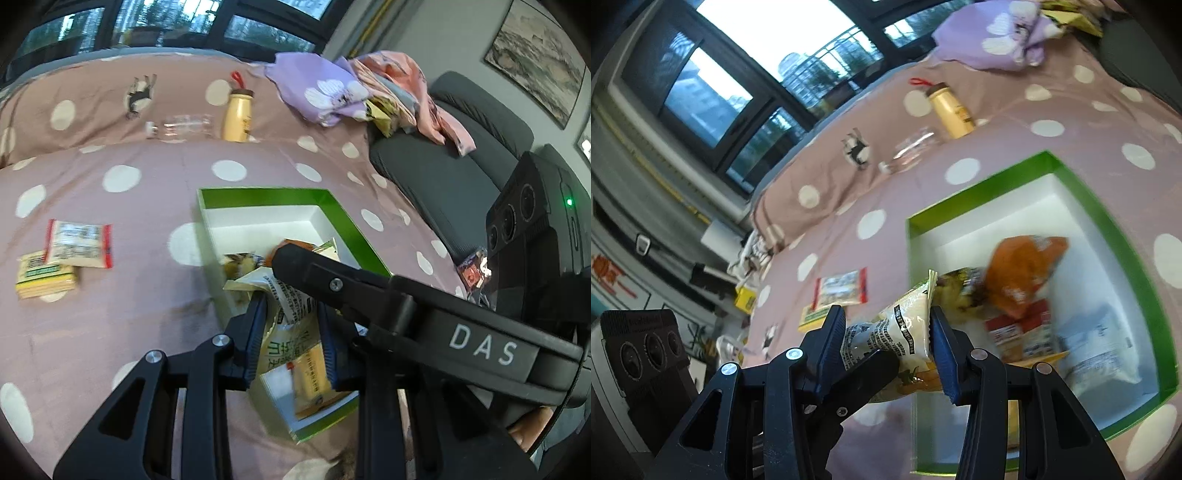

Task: Organize snacks
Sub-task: 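Lower the green-white packet into the box and open the right gripper, then move the right gripper to the white packet with red ends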

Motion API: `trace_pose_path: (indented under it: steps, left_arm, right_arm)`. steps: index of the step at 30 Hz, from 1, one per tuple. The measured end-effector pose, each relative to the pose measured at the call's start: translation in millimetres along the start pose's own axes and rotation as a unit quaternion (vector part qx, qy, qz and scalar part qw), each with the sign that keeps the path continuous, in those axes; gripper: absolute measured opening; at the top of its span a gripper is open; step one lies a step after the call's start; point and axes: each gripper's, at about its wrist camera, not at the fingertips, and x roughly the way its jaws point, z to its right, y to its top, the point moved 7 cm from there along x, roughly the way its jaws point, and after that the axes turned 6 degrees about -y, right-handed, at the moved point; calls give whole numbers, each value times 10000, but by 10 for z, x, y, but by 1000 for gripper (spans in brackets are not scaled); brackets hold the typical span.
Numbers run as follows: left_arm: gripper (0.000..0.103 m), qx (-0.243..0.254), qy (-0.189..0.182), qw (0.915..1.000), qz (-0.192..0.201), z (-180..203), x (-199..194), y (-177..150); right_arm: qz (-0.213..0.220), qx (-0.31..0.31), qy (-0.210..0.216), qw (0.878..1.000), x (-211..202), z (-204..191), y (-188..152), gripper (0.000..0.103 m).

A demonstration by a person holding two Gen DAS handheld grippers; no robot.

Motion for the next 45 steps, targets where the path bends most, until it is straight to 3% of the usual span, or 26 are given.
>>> trace_pose_path:
  steps: [10,24,26,27,29,31,33,38,40,45]
  left_arm:
    - [26,-29,-176,9985,-525,51,509,-38]
    - [25,-203,14,9968,-774,-23,661,-99]
    - [28,-213,-7,9970,-746,-22,597,-88]
    - [31,-210,9,9971,-728,-26,544,-79]
    - [45,-194,66,9976,-656,-53,435,-67]
    - [70,-170,229,9982,-523,-122,283,-65]
    - [77,-147,453,9979,-436,-232,125,-83]
    - [83,-548,977,9933,-278,-704,-300,-248]
    - [84,-831,1161,9895,-212,-958,-496,-339]
    - [85,-1455,1540,9773,-37,-1499,-947,-581]
  right_arm:
    - [-74,487,-260,9985,158,496,72,49]
    - [-214,707,-559,9957,308,736,23,49]
    - [-94,626,-638,9960,263,719,32,51]
    - [-31,595,-677,9959,230,714,37,57]
    - [164,529,-741,9957,148,698,49,66]
    - [338,497,-738,9955,70,671,58,76]
    - [459,409,-658,9959,-5,607,56,80]
    - [509,75,-262,9983,-96,288,-10,87]
    - [370,-111,-92,9992,-57,113,-74,93]
    - [-146,-507,156,9985,183,-377,-288,94]
